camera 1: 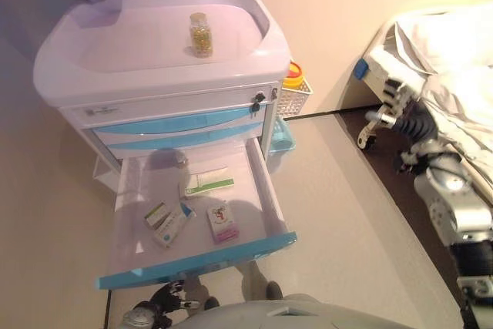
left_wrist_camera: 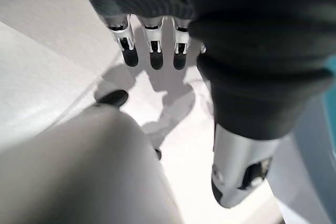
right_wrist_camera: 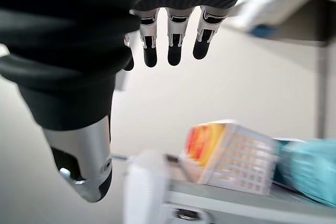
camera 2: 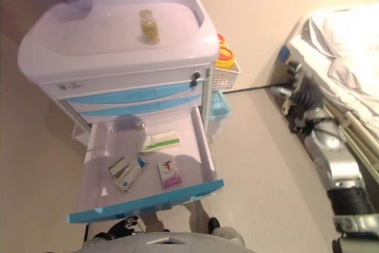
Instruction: Open the drawer and pick up the medicine
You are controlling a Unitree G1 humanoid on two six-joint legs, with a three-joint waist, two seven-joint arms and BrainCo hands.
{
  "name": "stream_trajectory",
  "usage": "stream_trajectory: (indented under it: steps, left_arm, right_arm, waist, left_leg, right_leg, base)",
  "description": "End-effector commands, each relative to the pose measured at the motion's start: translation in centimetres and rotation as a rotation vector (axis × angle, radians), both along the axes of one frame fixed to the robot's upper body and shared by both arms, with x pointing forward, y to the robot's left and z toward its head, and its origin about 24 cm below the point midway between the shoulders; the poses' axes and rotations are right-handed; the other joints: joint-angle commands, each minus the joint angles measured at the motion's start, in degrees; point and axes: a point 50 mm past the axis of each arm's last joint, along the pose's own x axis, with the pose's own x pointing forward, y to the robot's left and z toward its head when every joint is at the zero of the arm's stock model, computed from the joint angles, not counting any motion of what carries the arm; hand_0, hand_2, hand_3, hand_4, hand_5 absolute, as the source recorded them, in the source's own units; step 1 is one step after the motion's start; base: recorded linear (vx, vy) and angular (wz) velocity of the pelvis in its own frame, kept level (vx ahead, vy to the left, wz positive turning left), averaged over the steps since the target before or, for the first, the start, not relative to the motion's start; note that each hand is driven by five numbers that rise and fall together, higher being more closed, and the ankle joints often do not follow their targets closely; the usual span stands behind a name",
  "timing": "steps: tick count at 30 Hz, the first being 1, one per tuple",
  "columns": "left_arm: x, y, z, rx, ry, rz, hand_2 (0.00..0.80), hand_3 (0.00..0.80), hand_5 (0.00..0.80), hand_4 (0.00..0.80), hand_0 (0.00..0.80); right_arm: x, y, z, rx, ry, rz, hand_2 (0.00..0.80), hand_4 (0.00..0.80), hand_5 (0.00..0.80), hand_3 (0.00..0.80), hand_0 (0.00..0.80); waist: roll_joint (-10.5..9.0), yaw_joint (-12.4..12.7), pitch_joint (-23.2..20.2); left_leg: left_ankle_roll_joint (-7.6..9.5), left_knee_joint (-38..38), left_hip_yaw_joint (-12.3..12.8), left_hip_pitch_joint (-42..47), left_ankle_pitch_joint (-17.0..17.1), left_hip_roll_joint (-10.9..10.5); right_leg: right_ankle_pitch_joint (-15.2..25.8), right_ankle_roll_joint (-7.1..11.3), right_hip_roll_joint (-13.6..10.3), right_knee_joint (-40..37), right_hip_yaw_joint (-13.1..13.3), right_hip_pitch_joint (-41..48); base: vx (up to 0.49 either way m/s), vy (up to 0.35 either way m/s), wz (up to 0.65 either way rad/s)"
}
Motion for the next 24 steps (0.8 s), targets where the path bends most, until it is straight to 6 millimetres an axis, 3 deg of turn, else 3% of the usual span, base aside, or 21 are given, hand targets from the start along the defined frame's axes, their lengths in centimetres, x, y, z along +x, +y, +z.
stream_trajectory:
  steps: [1, 4, 7, 13, 20, 24]
  left_arm:
    - [2.9, -0.6, 0.8, -0.013, -0.119, -0.021, 0.000, 0.000, 0.000, 0.000, 0.000]
    - [2.7, -1.3, 0.8, -0.009, -0.138, -0.054, 0.000, 0.000, 0.000, 0.000, 0.000]
    - [3.2, -1.9, 0.9, -0.013, -0.169, -0.065, 0.000, 0.000, 0.000, 0.000, 0.000]
    - [4.2, -2.0, 1.6, -0.075, -0.239, -0.035, 0.000, 0.000, 0.000, 0.000, 0.000]
    - [8.5, -2.3, 4.5, -0.086, -0.422, -0.166, 0.000, 0.000, 0.000, 0.000, 0.000]
    - [12.3, -2.7, 8.0, -0.079, -0.585, -0.247, 0.000, 0.000, 0.000, 0.000, 0.000]
  right_arm:
    - [0.4, 1.7, -0.1, -0.016, -0.111, 0.065, 0.000, 0.000, 0.000, 0.000, 0.000]
    - [-0.4, 2.5, -4.8, 0.102, 0.022, 0.020, 0.000, 0.000, 0.000, 0.000, 0.000]
    - [-1.9, 3.7, -9.1, 0.115, 0.107, -0.036, 0.000, 0.000, 0.000, 0.000, 0.000]
    - [-5.3, 3.7, -14.8, 0.047, 0.266, -0.125, 0.000, 0.000, 0.000, 0.000, 0.000]
    - [-7.7, 2.4, -17.4, -0.014, 0.402, -0.132, 0.000, 0.000, 0.000, 0.000, 0.000]
    - [-7.8, 2.4, -17.7, -0.056, 0.430, -0.074, 0.000, 0.000, 0.000, 0.000, 0.000]
  waist:
    - [-1.17, 1.5, 0.1]
    - [-0.89, 1.8, 0.4]
    - [-0.52, 2.0, 1.2]
    - [0.30, 2.6, 3.2]
    - [1.17, 3.3, 7.4]
    - [2.27, 3.2, 11.4]
  left_leg:
    - [0.96, 3.4, -1.3, 0.5, -7.0, -1.8]
    - [1.14, 3.7, -1.3, 0.2, -7.0, -1.9]
    - [1.52, 4.3, -1.7, -0.6, -7.2, -2.1]
    - [2.24, 5.5, -2.8, -1.3, -7.5, -2.6]
    - [3.10, 9.0, -4.7, -5.3, -7.2, -3.3]
    - [3.49, 11.1, -5.2, -9.6, -6.4, -3.8]
  right_leg:
    - [-1.2, 1.56, -0.7, 4.9, -0.6, -1.4]
    - [-1.1, 1.61, -0.6, 5.0, -0.7, -1.7]
    - [-1.4, 1.56, -0.5, 5.6, -0.8, -2.4]
    - [-2.0, 1.47, -0.5, 7.4, -1.2, -2.9]
    - [-2.7, 1.13, -0.6, 11.7, -1.8, -6.5]
    - [-3.4, 0.80, -0.7, 14.7, -2.0, -10.1]
  base:
    - [0.044, 0.008, -0.09]
    - [0.036, 0.012, -0.04]
    - [-0.009, 0.011, 0.00]
    - [0.004, 0.023, 0.01]
    - [-0.034, 0.048, 0.03]
    - [-0.148, 0.093, 0.05]
